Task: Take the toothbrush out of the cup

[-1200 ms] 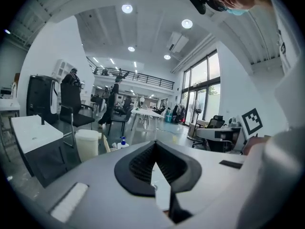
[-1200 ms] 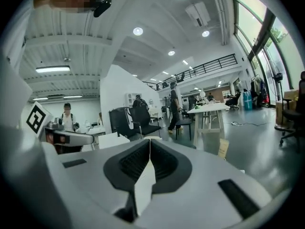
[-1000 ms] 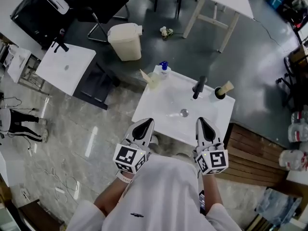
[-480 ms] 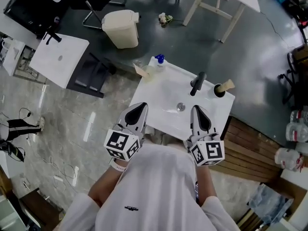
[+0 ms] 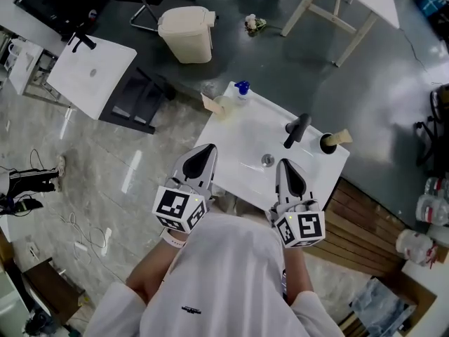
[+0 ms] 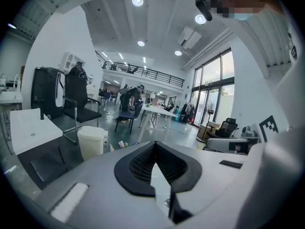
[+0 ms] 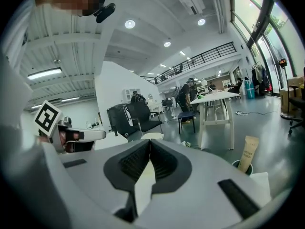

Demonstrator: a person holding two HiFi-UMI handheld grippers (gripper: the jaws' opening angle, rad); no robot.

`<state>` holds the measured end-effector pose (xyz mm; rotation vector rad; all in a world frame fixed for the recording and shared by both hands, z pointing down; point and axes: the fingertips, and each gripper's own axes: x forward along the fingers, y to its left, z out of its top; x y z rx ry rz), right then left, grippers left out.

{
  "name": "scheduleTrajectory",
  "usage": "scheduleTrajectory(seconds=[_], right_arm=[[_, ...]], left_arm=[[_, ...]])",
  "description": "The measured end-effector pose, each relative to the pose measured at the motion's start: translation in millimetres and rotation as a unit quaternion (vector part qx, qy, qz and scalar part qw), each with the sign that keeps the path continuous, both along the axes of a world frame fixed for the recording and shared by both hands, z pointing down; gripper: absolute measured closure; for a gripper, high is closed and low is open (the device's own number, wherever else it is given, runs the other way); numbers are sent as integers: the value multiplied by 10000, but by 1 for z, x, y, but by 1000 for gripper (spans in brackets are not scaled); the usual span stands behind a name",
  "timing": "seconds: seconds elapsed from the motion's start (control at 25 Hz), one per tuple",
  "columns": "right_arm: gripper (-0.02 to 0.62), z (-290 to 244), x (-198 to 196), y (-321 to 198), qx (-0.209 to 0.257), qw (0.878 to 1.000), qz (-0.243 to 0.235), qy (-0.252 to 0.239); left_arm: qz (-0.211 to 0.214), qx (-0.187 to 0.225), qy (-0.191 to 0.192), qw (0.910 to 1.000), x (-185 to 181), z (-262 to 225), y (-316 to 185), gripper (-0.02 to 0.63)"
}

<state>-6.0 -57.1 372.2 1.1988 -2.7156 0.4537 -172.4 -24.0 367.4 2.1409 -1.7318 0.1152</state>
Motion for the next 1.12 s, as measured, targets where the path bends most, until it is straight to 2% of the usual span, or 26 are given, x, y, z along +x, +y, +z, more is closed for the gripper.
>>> scheduleTrajectory(seconds=[0.28, 0.36, 0.72, 1.12], right_arm=[[589, 5, -24, -17, -80, 9998, -196, 30], [589, 7, -31, -20, -113, 9996, -268, 33], [589, 30, -63, -39, -238, 9980, -581, 85], [589, 54, -68, -51, -460, 9962, -691, 272]], left_arm=[[-541, -74, 5, 9985, -26, 18, -21, 591], [-653, -190, 11, 9977, -33, 28, -27, 501], [-942, -547, 121, 9940, -61, 70, -53, 499], [-1261, -793, 169, 9887, -80, 105, -84, 500]])
